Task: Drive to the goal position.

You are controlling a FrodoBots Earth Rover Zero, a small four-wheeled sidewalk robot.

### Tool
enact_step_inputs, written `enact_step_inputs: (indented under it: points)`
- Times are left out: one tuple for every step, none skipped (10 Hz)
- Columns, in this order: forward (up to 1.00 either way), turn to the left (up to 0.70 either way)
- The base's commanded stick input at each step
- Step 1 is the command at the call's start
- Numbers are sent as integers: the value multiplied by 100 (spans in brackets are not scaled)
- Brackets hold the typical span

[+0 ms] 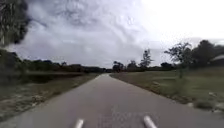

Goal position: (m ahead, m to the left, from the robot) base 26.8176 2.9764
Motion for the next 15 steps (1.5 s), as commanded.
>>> enact_step_inputs:
  points:
    - [69, 3]
    - [69, 3]
    - [69, 3]
    - [69, 3]
    - [69, 3]
    - [69, 3]
    - [69, 3]
    - [69, 3]
    - [69, 3]
    - [69, 3]
    - [69, 3]
    - [69, 3]
    - [69, 3]
    - [69, 3]
    - [69, 3]
